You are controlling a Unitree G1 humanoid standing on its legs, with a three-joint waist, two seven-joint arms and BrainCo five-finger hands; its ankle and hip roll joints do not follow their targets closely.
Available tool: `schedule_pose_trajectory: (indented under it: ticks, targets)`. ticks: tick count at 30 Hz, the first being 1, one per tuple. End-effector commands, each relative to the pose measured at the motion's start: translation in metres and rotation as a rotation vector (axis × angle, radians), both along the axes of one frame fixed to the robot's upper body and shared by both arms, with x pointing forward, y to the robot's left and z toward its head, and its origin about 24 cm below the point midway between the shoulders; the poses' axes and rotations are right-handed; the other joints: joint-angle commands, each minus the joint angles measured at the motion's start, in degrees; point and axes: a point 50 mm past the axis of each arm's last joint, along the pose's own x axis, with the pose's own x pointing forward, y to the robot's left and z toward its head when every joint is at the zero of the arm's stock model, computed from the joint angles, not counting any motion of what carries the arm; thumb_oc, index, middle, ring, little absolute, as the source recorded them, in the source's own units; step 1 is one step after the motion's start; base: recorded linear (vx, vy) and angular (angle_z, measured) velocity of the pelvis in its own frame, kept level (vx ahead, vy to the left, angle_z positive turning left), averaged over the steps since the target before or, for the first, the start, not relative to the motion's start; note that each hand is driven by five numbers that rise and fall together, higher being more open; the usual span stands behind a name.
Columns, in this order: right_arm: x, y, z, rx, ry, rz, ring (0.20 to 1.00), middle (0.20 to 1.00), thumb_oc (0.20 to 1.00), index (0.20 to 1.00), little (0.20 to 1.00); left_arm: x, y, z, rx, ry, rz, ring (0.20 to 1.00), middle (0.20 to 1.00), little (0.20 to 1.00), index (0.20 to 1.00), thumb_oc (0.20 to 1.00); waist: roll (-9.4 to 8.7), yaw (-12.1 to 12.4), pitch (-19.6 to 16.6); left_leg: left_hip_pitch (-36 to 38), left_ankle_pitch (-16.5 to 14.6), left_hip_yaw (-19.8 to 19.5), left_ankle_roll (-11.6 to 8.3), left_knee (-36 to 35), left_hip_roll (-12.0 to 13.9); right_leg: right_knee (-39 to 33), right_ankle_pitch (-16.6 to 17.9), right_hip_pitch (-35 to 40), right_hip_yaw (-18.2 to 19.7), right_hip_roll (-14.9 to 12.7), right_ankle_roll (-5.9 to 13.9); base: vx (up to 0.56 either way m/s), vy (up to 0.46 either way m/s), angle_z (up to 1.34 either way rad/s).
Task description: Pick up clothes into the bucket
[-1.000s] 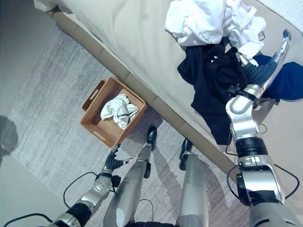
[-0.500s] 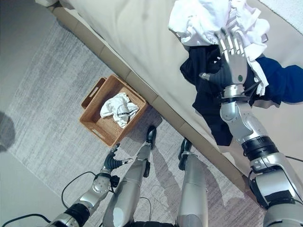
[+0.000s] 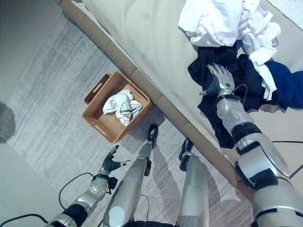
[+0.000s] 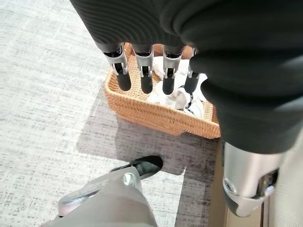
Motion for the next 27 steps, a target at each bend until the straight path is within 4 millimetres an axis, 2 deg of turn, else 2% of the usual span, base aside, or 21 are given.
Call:
schedule_pose_trajectory:
  ticks: [1, 7, 15, 17, 23, 24, 27]
  targets:
    - [-0.003, -0.029, 0.028, 0.011, -0.092, -0.154, 1.000, 1.000, 1.000, 1.000, 1.000, -0.002, 0.002, 0.000, 0.011, -0.002, -0.018, 1.000, 1.000, 1.000, 1.000, 1.000, 0.59, 1.0, -0.2, 0.8, -5.1, 1.3, 1.56, 3.2, -1.7, -8.0, 8.2, 1.6, 3.2, -1.6, 4.59, 0.01, 0.012, 0.05]
    - [-0.013, -0.047, 0.034, 0.028, -0.238, -0.256, 1.000, 1.000, 1.000, 1.000, 1.000, 0.002, -0.009, 0.003, -0.001, -0.024, -0.023, 1.000, 1.000, 1.000, 1.000, 1.000, 1.92, 0.9, -0.2, 0.4, -4.9, 1.2, 1.71, 2.7, -1.9, -7.5, 7.8, 0.7, 3.5, -1.8, 4.71, 0.00, 0.003, 0.01]
    - [-0.020, -0.065, 0.025, 0.033, -0.204, -0.371, 1.000, 1.000, 1.000, 1.000, 1.000, 0.004, -0.018, 0.004, -0.023, -0.026, -0.029, 1.000, 1.000, 1.000, 1.000, 1.000, 2.51, 0.7, -0.2, -0.2, -4.7, 1.2, 1.66, 2.4, -1.8, -7.0, 7.6, -0.4, 3.6, -2.0, 4.64, 0.00, 0.000, 0.00]
    - [-0.024, -0.074, 0.012, 0.029, -0.141, -0.413, 1.000, 1.000, 1.000, 1.000, 1.000, 0.003, -0.022, 0.002, -0.024, -0.017, -0.037, 1.000, 1.000, 1.000, 1.000, 1.000, 2.57, 0.6, -0.2, -0.3, -4.7, 1.2, 1.64, 2.5, -1.8, -6.9, 7.5, -0.4, 3.6, -1.9, 4.56, 0.00, 0.000, 0.00]
    - [-0.030, -0.085, 0.004, 0.046, -0.060, -0.460, 1.000, 1.000, 1.000, 1.000, 1.000, 0.004, -0.023, 0.003, -0.027, -0.011, -0.051, 1.000, 1.000, 1.000, 1.000, 1.000, 2.54, 0.4, -0.2, -0.4, -4.7, 1.3, 1.60, 2.6, -1.7, -7.0, 7.7, -0.6, 3.8, -1.8, 4.52, 0.00, 0.000, 0.00]
    - [-0.033, -0.090, -0.005, 0.066, 0.000, -0.469, 1.000, 1.000, 1.000, 1.000, 1.000, 0.004, -0.022, 0.002, -0.022, 0.000, -0.057, 1.000, 1.000, 1.000, 1.000, 1.000, 2.33, 0.4, -0.2, -0.4, -4.8, 1.3, 1.59, 2.7, -1.6, -6.9, 7.8, -0.7, 4.0, -1.7, 4.50, 0.00, 0.000, 0.00]
    - [-0.036, -0.098, -0.008, 0.123, 0.076, -0.491, 1.000, 1.000, 1.000, 1.000, 1.000, 0.005, -0.022, 0.003, -0.028, 0.011, -0.080, 1.000, 1.000, 1.000, 1.000, 1.000, 2.25, 0.4, -0.2, -0.5, -4.8, 1.1, 1.58, 2.9, -1.6, -6.9, 7.8, -0.7, 4.0, -1.7, 4.43, 0.00, -0.022, 0.00]
